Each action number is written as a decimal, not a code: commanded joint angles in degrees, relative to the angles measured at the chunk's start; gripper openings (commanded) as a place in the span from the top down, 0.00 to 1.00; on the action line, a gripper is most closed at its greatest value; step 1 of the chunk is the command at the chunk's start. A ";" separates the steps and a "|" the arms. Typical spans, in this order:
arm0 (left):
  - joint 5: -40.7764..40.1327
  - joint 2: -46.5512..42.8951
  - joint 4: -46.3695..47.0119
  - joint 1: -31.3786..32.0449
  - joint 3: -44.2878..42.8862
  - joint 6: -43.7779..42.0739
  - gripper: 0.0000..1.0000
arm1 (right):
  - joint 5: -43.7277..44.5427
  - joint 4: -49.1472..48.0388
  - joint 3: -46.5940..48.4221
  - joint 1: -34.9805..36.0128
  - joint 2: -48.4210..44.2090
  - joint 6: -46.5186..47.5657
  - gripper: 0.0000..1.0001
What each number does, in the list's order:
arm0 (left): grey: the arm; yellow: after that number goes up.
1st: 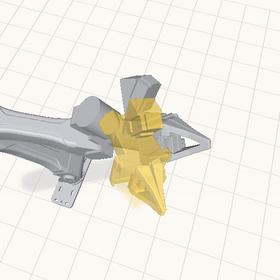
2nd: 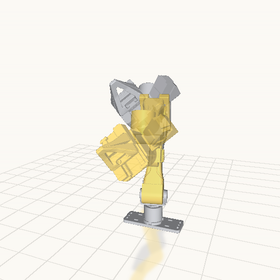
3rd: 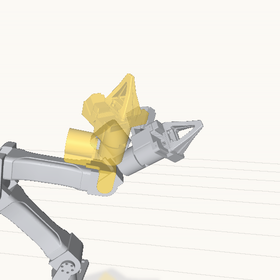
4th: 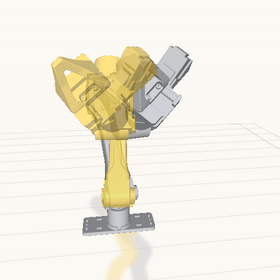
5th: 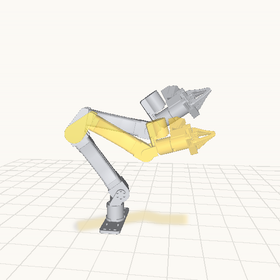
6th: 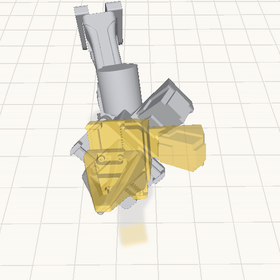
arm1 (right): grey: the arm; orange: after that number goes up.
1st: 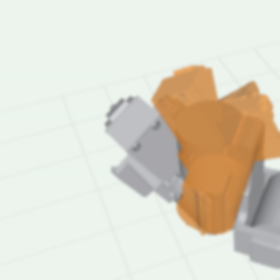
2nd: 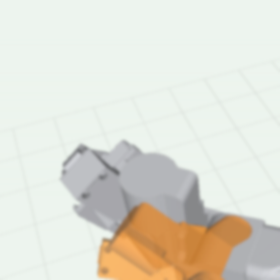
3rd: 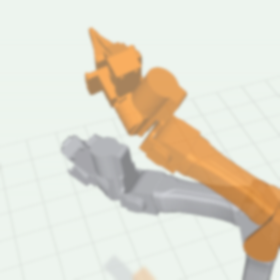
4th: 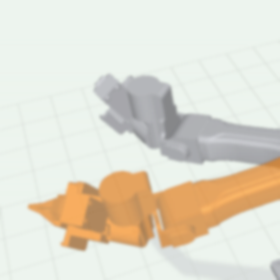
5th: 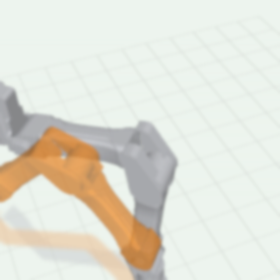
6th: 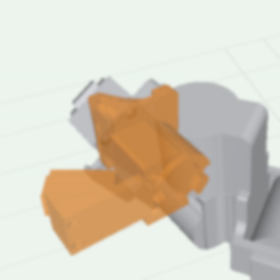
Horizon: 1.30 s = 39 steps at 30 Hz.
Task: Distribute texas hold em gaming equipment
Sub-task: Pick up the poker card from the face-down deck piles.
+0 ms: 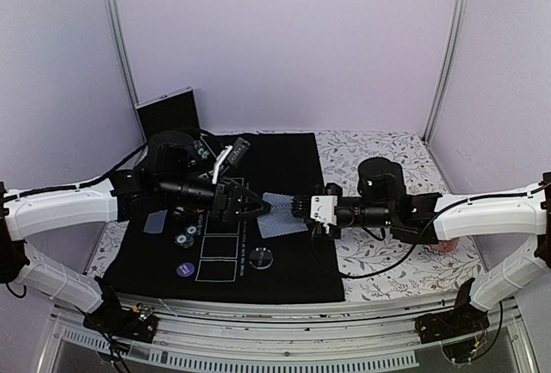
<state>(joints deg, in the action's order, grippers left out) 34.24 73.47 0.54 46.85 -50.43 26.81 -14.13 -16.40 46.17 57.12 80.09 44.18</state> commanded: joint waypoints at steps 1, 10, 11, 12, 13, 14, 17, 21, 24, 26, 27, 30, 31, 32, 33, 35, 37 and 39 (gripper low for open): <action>0.31 -4.13 -2.31 -1.57 -1.62 -1.11 0.18 | -0.99 -1.79 0.62 -0.59 0.76 -1.42 0.51; 0.16 -6.94 -1.23 -1.85 2.65 6.07 0.30 | -1.25 -1.77 0.87 -1.08 1.42 -1.80 0.52; 0.23 -6.95 -0.78 -1.66 3.34 7.10 0.33 | -1.33 -1.79 0.90 -1.11 1.40 -1.86 0.52; 0.17 -7.01 -0.52 -1.20 3.75 7.61 0.36 | -1.38 -1.79 1.00 -1.08 1.45 -1.90 0.52; -0.04 -7.04 -0.34 -0.63 4.03 7.61 0.37 | -1.46 -1.79 1.02 -1.05 1.47 -1.91 0.52; -0.57 -7.10 -0.36 -0.26 4.29 7.38 0.37 | -1.43 -1.79 1.10 -1.10 1.46 -1.86 0.52; -2.31 -6.72 -0.57 0.06 4.99 7.32 0.39 | -1.43 -1.71 1.36 -1.10 1.37 -1.67 0.52; -1.98 -5.69 0.60 0.53 4.90 7.44 0.46 | -1.75 -1.73 1.32 -1.08 1.12 -1.81 0.53; -1.62 -4.71 1.51 0.99 4.82 7.41 0.51 | -1.77 -1.61 1.23 -1.05 0.97 -1.82 0.53; -1.70 -3.87 1.92 1.02 4.74 7.49 0.54 | -1.78 -1.57 1.19 -1.08 0.81 -1.74 0.53; -1.58 -3.53 2.11 1.05 4.59 7.52 0.57 | -1.78 -1.53 1.20 -1.07 0.76 -1.73 0.53; -0.91 -2.89 2.86 1.15 3.85 7.50 0.65 | -1.80 -1.48 1.17 -1.13 0.61 -1.73 0.53; -0.72 -2.70 2.84 1.24 3.65 7.41 0.67 | -1.81 -1.51 1.13 -1.06 0.64 -1.73 0.53; -0.42 -2.57 2.89 1.23 3.55 7.32 0.70 | -1.82 -1.52 1.10 -1.13 0.65 -1.73 0.53; -0.14 -2.48 2.89 1.36 3.51 7.35 0.74 | -1.78 -1.40 1.11 -1.10 0.72 -1.73 0.54; 0.79 -2.50 2.97 1.46 3.50 7.31 0.81 | -1.73 -1.44 1.10 -1.11 0.68 -1.73 0.54; 1.70 -2.69 3.02 1.44 3.50 7.31 0.89 | -1.69 -1.44 1.06 -1.07 0.73 -1.73 0.54; 2.45 -3.15 3.33 1.44 3.65 7.49 0.96 | -1.61 -1.39 1.11 -1.08 0.69 -1.73 0.54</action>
<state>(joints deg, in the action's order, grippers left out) 34.35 70.78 2.52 47.62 -46.02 34.59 -15.20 -16.56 46.17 56.42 81.08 43.07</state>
